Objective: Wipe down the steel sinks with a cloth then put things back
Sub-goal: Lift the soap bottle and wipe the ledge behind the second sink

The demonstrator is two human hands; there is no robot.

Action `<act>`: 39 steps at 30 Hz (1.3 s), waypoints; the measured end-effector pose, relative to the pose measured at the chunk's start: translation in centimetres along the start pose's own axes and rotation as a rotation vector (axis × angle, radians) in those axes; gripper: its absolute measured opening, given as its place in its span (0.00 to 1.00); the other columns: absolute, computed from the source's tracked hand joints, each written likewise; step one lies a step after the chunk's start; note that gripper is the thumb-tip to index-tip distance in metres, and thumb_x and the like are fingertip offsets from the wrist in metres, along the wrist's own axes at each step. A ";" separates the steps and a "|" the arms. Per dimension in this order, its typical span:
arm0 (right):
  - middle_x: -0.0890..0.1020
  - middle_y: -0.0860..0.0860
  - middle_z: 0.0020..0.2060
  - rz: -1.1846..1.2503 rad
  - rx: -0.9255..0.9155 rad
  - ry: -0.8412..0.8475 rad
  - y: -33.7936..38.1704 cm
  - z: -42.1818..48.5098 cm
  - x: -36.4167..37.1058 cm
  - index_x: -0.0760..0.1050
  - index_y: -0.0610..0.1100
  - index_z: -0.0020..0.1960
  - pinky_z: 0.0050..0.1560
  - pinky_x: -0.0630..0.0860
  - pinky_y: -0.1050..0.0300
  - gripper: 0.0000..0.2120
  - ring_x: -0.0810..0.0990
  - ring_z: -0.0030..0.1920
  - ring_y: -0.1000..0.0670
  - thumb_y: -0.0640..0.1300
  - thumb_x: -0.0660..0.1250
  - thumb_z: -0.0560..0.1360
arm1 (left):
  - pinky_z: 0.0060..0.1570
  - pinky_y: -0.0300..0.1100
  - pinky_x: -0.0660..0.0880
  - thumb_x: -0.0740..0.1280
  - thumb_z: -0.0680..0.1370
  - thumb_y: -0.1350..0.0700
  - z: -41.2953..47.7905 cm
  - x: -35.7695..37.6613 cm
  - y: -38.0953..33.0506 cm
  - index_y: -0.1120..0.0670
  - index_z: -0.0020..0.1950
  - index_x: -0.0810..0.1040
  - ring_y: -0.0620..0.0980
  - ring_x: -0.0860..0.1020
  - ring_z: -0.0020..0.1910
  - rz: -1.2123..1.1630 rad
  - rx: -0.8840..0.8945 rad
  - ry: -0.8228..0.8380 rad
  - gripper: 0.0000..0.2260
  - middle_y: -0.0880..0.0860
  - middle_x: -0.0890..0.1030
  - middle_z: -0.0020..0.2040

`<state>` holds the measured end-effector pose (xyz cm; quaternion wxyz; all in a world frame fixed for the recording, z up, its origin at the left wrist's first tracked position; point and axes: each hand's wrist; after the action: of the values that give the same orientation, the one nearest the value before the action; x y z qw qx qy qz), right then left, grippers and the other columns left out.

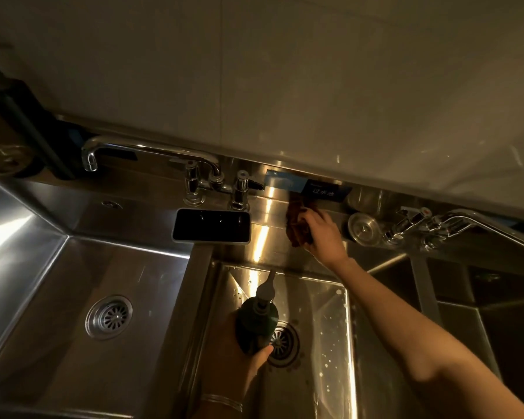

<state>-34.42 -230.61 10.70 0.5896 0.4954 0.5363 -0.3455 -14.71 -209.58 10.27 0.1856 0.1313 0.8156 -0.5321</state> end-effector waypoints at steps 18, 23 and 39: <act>0.68 0.45 0.69 -0.252 0.073 0.110 -0.8 0.4 -2.2 0.65 0.50 0.69 0.59 0.71 0.45 0.30 0.66 0.65 0.38 0.52 0.71 0.70 | 0.36 0.28 0.69 0.80 0.59 0.50 0.8 0.8 -1.9 0.49 0.44 0.76 0.39 0.74 0.34 0.187 0.230 -0.099 0.19 0.42 0.76 0.39; 0.66 0.46 0.70 -0.167 0.005 0.107 2.4 1.9 -2.4 0.63 0.50 0.71 0.61 0.72 0.43 0.31 0.62 0.68 0.39 0.53 0.70 0.71 | 0.36 0.37 0.71 0.80 0.56 0.44 2.5 0.9 -2.8 0.53 0.46 0.76 0.50 0.79 0.37 0.414 0.326 -0.084 0.25 0.52 0.79 0.43; 0.65 0.43 0.70 -0.036 0.349 0.047 2.0 0.1 -2.0 0.62 0.47 0.71 0.63 0.69 0.43 0.28 0.64 0.67 0.36 0.47 0.68 0.74 | 0.49 0.38 0.72 0.79 0.60 0.46 3.4 1.0 -0.9 0.53 0.53 0.77 0.48 0.77 0.47 0.326 0.298 -0.006 0.26 0.50 0.77 0.50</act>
<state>-32.93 -230.38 13.03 0.4757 0.5884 0.4904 -0.4324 -15.40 -213.09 9.34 0.2503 0.2859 0.6952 -0.6101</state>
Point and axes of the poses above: each hand's wrist, its own z-axis towards the middle knuckle, its own x-axis out of the palm, y = z × x
